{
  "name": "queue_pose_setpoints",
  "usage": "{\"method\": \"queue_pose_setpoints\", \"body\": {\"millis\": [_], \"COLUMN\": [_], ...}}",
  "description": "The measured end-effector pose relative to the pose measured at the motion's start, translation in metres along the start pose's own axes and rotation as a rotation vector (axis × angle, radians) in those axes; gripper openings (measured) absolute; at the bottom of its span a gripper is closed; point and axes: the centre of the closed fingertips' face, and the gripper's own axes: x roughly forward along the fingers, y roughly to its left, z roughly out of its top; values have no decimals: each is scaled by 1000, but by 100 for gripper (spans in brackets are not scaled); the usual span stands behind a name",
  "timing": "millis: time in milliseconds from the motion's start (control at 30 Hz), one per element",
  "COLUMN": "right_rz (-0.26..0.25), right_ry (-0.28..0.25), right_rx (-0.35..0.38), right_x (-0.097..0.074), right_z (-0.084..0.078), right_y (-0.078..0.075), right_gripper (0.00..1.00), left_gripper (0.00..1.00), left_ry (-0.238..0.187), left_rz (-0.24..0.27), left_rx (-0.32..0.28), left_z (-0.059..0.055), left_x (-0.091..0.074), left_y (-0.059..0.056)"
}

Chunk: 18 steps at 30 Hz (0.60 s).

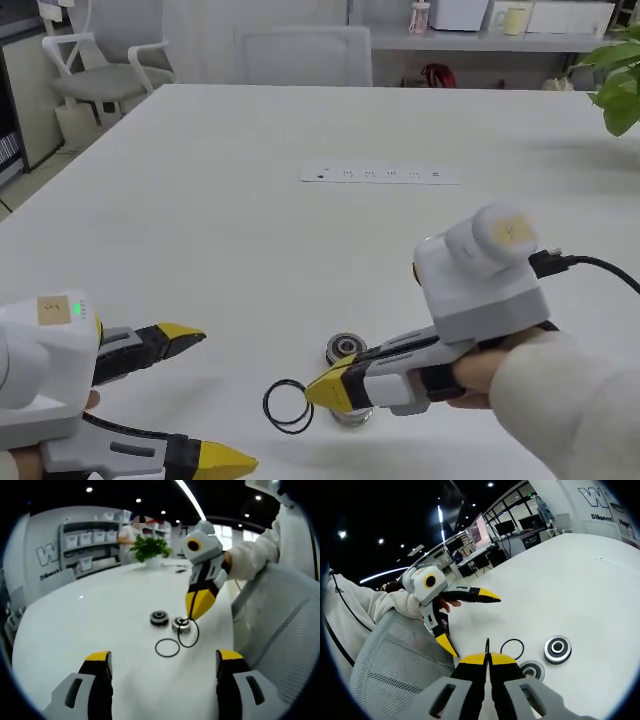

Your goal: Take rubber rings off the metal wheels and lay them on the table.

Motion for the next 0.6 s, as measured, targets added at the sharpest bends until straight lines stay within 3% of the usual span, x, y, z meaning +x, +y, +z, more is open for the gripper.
{"method": "queue_pose_setpoints", "body": {"millis": [200,333,600], "right_rz": [-7,-15,-41], "right_ry": [21,34,56], "right_rx": [-1,-7,-30], "right_x": [4,7,10], "right_z": [-6,-9,-13], "right_y": [-2,-3,-6], "right_gripper": [0,0,0], "left_gripper": [92,100,100], "left_ry": [-4,-2,3], "left_rz": [1,13,-2], "left_rx": [-2,0,0], "left_z": [0,0,-1], "left_x": [0,0,1], "left_y": [0,2,-1]}}
